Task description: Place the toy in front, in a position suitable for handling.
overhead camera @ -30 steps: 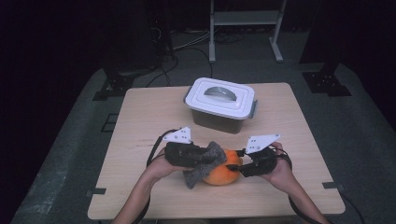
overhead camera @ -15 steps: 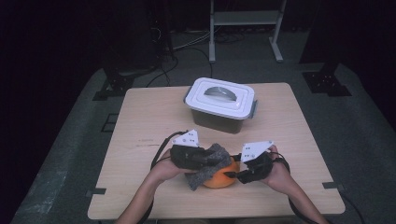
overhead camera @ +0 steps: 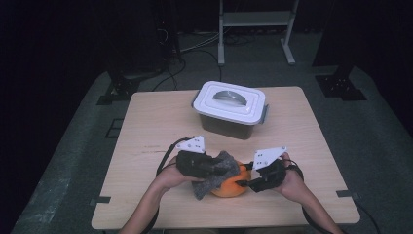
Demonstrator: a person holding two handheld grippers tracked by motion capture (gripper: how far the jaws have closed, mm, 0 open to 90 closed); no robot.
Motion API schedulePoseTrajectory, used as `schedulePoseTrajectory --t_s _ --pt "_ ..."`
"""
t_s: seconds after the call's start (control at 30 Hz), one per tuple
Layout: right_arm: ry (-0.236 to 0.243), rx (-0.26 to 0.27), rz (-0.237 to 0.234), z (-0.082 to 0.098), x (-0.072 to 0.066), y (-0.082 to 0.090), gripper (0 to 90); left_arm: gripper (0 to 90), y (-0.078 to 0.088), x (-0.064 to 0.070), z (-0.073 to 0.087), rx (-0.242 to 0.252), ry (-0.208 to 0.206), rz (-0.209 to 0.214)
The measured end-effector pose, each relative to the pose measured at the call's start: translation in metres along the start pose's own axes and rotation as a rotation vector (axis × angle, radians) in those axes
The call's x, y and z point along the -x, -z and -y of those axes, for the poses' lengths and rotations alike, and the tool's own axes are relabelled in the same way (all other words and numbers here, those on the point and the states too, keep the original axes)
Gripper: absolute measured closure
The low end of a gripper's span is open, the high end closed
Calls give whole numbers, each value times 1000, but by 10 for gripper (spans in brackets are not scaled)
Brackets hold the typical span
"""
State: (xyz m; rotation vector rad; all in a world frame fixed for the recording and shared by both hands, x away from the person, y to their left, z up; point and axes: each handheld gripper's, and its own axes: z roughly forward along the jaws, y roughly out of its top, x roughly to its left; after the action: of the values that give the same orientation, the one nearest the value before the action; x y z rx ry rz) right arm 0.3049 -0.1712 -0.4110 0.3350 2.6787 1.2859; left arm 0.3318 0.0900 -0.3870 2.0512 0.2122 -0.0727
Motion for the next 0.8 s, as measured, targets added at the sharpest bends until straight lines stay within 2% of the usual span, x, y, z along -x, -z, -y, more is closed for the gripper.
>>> schedulePoseTrajectory --t_s 0.1,0.3,0.4,0.47,0.5,0.6,0.7,0.77,0.8 --pt "13 -4 -4 -1 -3 -1 471 659 -5 4 -3 -13 -18 -1" --pt "6 -11 11 1 1 2 475 671 3 -8 7 -22 32 -33" --pt "-26 -2 4 5 7 4 464 671 8 -14 15 -14 63 -38" --pt "-84 -5 -5 5 9 4 423 671 7 -15 16 -4 74 -32" --pt "-98 -16 -8 3 9 4 394 671 7 -14 16 -8 70 -33" --pt "-115 -35 -13 -3 8 7 324 671 6 -14 15 -14 66 -28" --pt "-127 -17 -15 -4 8 11 328 671 5 -13 15 -15 72 -20" --pt "-139 -12 -20 -4 9 9 350 671 3 -10 13 -21 59 -4" --pt "-130 -20 -22 -3 8 7 374 671 2 -8 12 -25 48 3"
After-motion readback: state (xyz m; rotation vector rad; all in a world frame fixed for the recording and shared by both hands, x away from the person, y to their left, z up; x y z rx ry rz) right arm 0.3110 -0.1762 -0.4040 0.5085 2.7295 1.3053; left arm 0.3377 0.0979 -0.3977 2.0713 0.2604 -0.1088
